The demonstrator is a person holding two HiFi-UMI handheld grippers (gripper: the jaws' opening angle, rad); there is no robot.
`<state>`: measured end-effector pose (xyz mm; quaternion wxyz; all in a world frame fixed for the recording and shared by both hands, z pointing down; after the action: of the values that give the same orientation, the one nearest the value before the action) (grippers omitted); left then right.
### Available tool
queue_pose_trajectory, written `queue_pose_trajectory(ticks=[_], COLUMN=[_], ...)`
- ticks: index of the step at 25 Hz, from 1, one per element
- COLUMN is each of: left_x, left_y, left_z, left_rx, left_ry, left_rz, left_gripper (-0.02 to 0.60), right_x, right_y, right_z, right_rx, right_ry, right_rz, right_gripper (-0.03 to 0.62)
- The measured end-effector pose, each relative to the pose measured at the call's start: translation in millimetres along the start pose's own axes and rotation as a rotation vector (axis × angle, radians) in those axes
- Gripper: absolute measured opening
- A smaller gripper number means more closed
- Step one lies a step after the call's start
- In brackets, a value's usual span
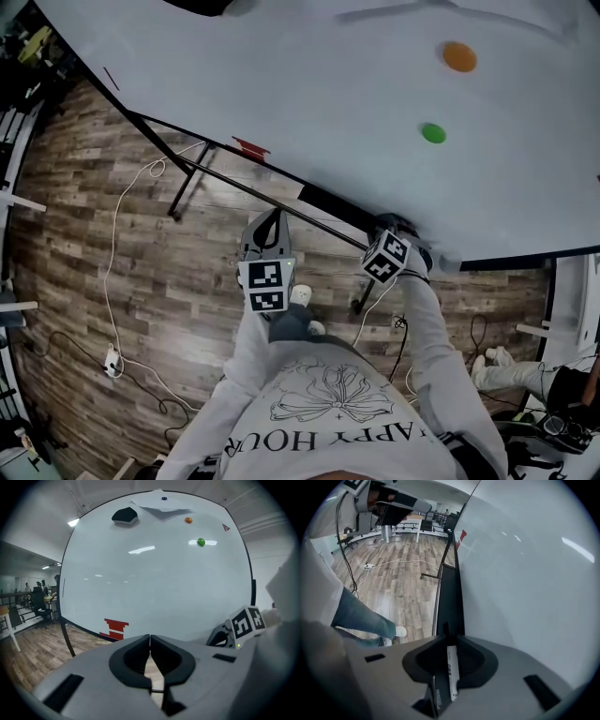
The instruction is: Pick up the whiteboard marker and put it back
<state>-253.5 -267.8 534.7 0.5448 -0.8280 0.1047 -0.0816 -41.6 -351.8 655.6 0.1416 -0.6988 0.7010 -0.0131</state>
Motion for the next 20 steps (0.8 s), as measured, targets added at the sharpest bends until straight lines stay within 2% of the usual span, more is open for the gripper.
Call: queue_pose_trajectory(ticks=[13,20], left_x=[-2,-8], left_y=[-5,-2], left_z=[6,13], left_rx=[-0.01,-0.002], left_ry=[0.005,0.02], left_rz=[0.008,0.0], left_gripper=[0.006,0.006], right_x=[4,5], right_y=[0,-1], right_z=[-3,0], right_rx=[-0.078,-0.028], right_ry=[-0.062,-0.119], right_rz=[0.026,-0.013], right_gripper=[0.064,0.061])
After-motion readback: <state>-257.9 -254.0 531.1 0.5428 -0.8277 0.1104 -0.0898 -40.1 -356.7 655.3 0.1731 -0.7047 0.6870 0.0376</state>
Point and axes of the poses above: the fingertips, and each gripper's own axes: z backward along the fingers, x to its right, y out of its top, the point moved 2 cm from there along z, backward along the fingers, and after that the axes turned 11 degrees about y, right-handed, at the moved point
